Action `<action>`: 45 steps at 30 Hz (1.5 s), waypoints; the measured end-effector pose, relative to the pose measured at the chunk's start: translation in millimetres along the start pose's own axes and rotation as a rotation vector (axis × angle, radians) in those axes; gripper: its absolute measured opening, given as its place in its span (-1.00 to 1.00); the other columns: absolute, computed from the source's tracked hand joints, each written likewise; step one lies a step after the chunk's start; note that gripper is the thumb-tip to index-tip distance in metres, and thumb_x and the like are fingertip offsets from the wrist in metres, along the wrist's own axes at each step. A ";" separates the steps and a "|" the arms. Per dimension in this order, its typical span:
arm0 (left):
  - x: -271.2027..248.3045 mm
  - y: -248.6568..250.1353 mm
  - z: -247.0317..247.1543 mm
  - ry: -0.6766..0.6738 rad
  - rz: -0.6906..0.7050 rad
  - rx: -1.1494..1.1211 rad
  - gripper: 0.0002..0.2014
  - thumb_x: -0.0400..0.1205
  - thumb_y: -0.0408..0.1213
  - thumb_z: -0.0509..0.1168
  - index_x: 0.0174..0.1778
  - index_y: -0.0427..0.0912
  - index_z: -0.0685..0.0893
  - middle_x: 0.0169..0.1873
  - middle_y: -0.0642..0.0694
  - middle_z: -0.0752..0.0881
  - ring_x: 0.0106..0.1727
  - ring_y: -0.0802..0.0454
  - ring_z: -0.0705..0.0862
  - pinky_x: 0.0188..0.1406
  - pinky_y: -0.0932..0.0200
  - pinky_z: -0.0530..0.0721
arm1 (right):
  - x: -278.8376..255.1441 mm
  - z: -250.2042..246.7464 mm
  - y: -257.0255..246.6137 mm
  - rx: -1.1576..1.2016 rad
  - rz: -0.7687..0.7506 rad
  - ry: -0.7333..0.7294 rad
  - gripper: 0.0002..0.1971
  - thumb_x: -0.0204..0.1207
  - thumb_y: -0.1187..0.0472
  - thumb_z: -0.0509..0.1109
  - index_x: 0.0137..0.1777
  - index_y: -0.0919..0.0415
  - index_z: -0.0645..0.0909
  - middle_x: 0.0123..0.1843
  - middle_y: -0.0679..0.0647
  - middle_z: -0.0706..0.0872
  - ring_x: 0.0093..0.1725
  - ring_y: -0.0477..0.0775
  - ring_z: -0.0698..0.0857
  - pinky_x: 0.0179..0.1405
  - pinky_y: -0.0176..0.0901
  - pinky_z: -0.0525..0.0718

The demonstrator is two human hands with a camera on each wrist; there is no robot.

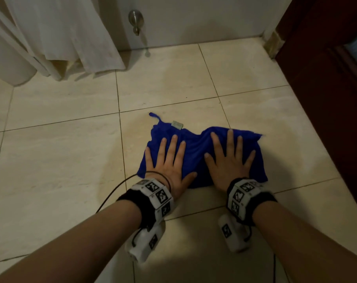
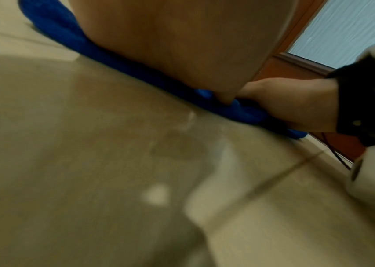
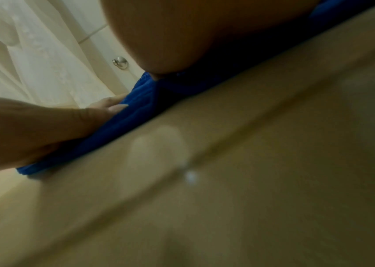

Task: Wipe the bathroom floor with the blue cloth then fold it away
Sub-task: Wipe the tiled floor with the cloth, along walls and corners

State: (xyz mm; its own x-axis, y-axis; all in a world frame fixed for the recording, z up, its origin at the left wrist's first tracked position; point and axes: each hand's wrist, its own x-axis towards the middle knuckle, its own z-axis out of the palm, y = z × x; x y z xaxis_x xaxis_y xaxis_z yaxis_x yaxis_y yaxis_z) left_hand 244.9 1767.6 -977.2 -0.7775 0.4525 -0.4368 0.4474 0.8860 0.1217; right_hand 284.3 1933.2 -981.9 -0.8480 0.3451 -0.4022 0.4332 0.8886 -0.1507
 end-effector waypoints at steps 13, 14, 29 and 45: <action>153.3 11.0 -69.9 0.109 0.041 0.087 -0.17 0.64 0.35 -0.09 0.72 0.00 -0.21 0.69 0.04 -0.32 0.69 -0.10 -0.32 0.58 -0.42 -0.29 | 143.9 -58.0 -23.7 -0.039 -0.019 0.022 -0.42 0.72 -0.18 -0.15 0.65 -0.34 -0.36 0.71 -0.11 -0.44 0.70 0.10 -0.38 0.58 0.46 -0.35; 158.0 10.7 -72.3 0.116 0.052 0.085 -0.17 0.64 0.35 -0.08 0.72 0.00 -0.20 0.69 0.04 -0.31 0.69 -0.10 -0.31 0.58 -0.42 -0.29 | 148.4 -61.4 -23.4 -0.040 -0.021 0.009 -0.42 0.72 -0.18 -0.16 0.65 -0.33 -0.36 0.71 -0.11 -0.44 0.69 0.10 -0.38 0.58 0.46 -0.36; 70.3 16.4 -34.1 -0.006 0.115 0.140 -0.13 0.61 0.41 -0.18 0.69 -0.03 -0.32 0.65 0.01 -0.45 0.66 -0.12 -0.43 0.54 -0.43 -0.41 | 47.6 -37.6 -3.6 -0.121 -0.063 -0.055 -0.33 0.70 -0.23 -0.10 0.66 -0.26 -0.42 0.70 -0.03 -0.48 0.70 0.13 -0.38 0.63 0.35 -0.33; -134.9 -17.8 65.9 -0.042 0.249 0.083 -0.08 0.38 0.42 0.13 0.55 -0.12 0.40 0.62 -0.12 0.35 0.58 -0.20 0.35 0.44 -0.41 0.17 | -156.1 77.3 -10.6 -0.118 -0.164 0.149 -0.23 0.41 -0.21 0.05 0.67 -0.03 0.19 0.66 0.29 0.31 0.67 0.34 0.16 0.45 0.56 0.15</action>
State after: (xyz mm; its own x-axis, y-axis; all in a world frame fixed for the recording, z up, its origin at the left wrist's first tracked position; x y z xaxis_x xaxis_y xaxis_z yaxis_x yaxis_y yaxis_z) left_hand 370.9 1684.2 -979.2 -0.6204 0.6494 -0.4397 0.6587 0.7358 0.1572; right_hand 435.6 1846.6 -987.2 -0.9433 0.2265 -0.2425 0.2551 0.9624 -0.0934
